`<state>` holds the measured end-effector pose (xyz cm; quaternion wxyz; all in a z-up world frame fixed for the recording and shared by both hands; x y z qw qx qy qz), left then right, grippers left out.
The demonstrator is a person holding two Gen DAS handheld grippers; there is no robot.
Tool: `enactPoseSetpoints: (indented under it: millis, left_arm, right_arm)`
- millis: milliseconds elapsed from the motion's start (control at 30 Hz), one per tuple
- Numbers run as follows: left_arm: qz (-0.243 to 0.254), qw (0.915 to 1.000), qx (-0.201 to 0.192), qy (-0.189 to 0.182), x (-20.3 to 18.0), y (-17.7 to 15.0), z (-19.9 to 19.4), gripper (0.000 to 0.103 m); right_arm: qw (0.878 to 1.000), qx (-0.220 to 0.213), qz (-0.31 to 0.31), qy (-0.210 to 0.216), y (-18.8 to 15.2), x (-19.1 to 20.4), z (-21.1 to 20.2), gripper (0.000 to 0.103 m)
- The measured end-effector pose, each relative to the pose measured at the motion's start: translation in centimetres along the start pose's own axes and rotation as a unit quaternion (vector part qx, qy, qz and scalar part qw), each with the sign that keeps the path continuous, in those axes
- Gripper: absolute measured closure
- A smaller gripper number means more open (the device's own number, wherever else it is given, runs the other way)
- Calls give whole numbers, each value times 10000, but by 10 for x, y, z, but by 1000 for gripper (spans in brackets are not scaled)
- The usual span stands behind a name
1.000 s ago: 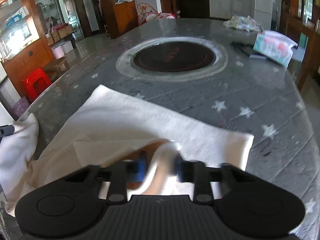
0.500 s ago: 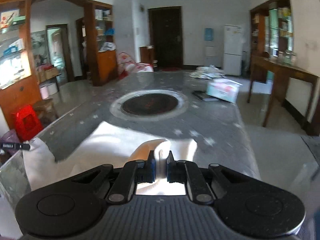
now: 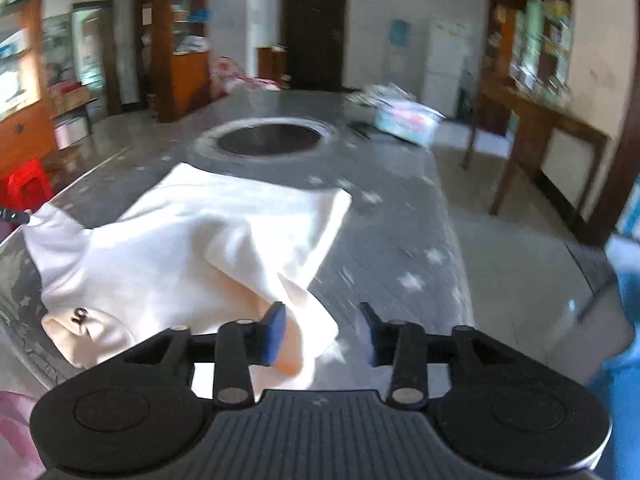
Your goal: Fold clothes
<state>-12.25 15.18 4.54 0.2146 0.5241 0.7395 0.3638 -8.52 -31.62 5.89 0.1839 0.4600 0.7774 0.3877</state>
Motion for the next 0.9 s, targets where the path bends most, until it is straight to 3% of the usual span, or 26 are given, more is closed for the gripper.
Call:
enactPoseSetpoints:
  millis: [100, 200, 233, 267, 333, 367, 400, 567, 667, 767, 900]
  left_arm:
    - [-24, 10000, -3, 57, 2, -1, -5, 85]
    - [23, 10000, -52, 39, -1, -2, -11, 67]
    - [60, 9999, -79, 11, -4, -2, -13, 66]
    - [98, 9999, -103, -37, -7, -2, -14, 66]
    - [159, 9997, -130, -139, -13, -1, -16, 61]
    - [196, 9995, -141, -180, -17, 0, -16, 60]
    - [231, 9994, -148, -219, -21, 0, -15, 60]
    - [377, 9979, -157, -493, -44, 5, -11, 60]
    - [539, 9956, -171, -750, -63, 6, -12, 59]
    - [798, 9911, -171, -1054, -86, 2, -14, 59]
    - [1205, 9826, -189, -1403, -111, -11, -21, 59]
  right_arm:
    - [9991, 120, -345, 218, 12, 13, 33, 56]
    - [9960, 316, -806, 205, 15, 27, 64, 54]
    - [9946, 392, -940, 189, 15, 31, 73, 54]
    - [9934, 456, -1036, 159, 13, 33, 80, 56]
    - [9930, 519, -1058, 67, 11, 31, 86, 71]
    - [9928, 549, -1064, 20, 10, 29, 89, 85]
    - [9942, 477, -966, -46, 10, 24, 84, 90]
    - [9964, -45, -408, -745, 7, -4, 41, 93]
    - [9902, -224, -16, -1382, -3, -23, 10, 89]
    - [9813, -229, 230, -1896, -18, -38, -13, 73]
    - [9747, -217, 376, -2192, -27, -49, -30, 58]
Point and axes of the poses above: each gripper's, at about its wrist camera, not at the fingertips, and z roughly the way its jaws point, x to its left, y to its top, the point moved 1 cm from there along z, roughly the way its jaws point, and after that the axes turned 11 degrees about y, right-handed, at the moved point
